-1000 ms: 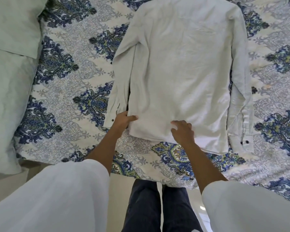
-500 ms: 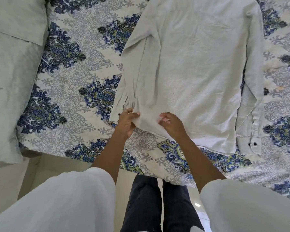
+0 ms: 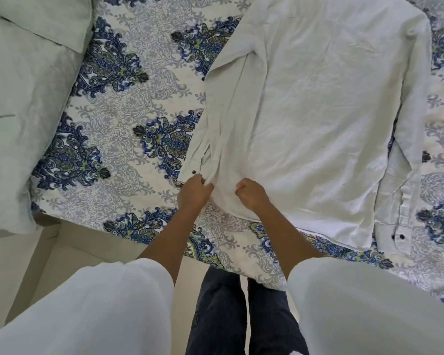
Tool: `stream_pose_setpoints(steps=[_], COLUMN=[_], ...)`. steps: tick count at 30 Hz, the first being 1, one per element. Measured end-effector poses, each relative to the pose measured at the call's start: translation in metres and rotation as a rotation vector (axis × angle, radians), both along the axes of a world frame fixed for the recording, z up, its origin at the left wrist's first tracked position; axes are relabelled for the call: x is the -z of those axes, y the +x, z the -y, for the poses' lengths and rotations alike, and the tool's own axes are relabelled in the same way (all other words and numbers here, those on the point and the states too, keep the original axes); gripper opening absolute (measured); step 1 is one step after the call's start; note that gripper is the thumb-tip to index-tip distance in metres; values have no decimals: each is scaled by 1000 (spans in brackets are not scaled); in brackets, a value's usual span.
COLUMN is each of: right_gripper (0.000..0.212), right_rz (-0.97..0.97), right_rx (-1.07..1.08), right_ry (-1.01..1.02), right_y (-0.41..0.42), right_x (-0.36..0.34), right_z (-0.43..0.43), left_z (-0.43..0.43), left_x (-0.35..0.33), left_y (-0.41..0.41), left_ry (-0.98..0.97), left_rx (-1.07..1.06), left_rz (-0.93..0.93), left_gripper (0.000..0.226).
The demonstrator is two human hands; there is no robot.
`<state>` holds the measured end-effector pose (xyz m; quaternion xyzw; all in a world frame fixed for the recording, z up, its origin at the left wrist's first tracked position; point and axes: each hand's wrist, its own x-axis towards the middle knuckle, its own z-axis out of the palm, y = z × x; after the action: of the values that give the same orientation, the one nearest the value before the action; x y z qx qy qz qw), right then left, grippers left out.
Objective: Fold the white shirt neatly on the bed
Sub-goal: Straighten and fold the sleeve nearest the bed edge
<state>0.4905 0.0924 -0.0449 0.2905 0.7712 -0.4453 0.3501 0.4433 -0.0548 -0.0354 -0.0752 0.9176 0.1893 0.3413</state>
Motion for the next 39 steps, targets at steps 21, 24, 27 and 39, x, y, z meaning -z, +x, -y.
stream_pose_setpoints(steps=[21, 24, 27, 39], right_gripper=[21, 21, 23, 30], right_rz=[-99, -97, -95, -105], right_rx=[545, 562, 564, 627], right_ry=[-254, -210, -154, -110], right_y=[-62, -62, -60, -49], right_x=[0, 0, 1, 10], right_z=[-20, -22, -27, -53], left_z=[27, 25, 12, -24], left_x=[-17, -17, -5, 32], left_y=[-150, -142, -110, -72], left_ry=[-80, -77, 39, 141], left_rx=[-486, -518, -167, -373], left_rz=[-325, -429, -541, -63], left_gripper=[29, 34, 30, 15])
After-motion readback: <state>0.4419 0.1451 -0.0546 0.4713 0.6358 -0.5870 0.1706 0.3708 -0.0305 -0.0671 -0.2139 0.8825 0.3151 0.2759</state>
